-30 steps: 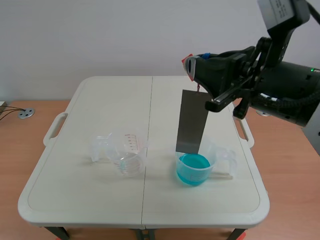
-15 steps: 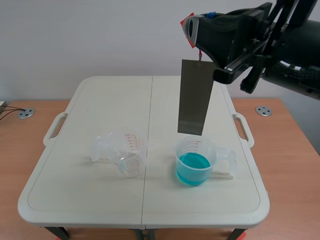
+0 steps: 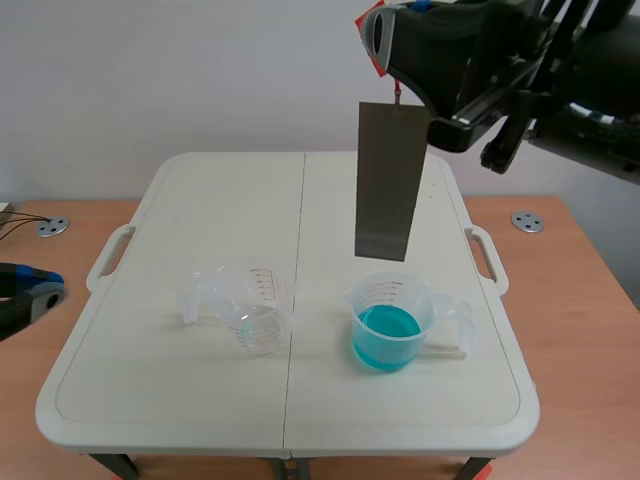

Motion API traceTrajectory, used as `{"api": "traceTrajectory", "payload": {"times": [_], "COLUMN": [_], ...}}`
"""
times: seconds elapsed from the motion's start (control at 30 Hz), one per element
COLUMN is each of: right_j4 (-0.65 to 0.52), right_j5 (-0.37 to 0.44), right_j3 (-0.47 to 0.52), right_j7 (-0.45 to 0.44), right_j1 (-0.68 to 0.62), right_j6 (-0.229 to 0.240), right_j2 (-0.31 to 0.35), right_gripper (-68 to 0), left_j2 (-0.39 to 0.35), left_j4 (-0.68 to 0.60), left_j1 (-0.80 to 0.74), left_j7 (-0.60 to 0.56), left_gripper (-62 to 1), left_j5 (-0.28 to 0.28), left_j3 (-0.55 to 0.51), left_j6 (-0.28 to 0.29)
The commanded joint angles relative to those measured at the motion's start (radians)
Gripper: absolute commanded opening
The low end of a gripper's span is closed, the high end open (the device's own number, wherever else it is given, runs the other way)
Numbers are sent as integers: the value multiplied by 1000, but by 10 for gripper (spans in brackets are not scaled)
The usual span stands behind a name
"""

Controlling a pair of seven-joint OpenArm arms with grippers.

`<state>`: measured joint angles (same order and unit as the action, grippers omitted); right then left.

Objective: Hold the metal plate by the orange handle, dip it into the blue solution, take it out and point at it, then put the plate back in the beaker on the left.
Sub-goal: 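Raise the plate and point at it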

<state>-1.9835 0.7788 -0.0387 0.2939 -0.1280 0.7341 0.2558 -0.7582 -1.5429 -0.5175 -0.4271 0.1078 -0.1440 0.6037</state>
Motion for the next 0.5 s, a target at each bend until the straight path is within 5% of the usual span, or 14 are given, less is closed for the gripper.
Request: {"api": "traceTrajectory", "payload": {"times": [0.0,0.2,0.47], "right_j4": [-19,-19,-19], "right_j5": [18,18,18], "right_j3": [8,8,8], "right_j7": [-18,-10,-5], "right_j1": [12,12,12], "right_j6": [11,11,11], "right_j2": [7,7,7], "right_gripper": [-664,-664,-664], "left_j2": [20,105,262], "left_j4": [-5,10,11], "left_j1": [48,253,431], "left_j7": [11,187,393], "left_gripper": [-551,-551,-551], "left_j5": [-1,-1,-1], "left_j3": [40,244,388], "left_j6": [3,2,2]}}
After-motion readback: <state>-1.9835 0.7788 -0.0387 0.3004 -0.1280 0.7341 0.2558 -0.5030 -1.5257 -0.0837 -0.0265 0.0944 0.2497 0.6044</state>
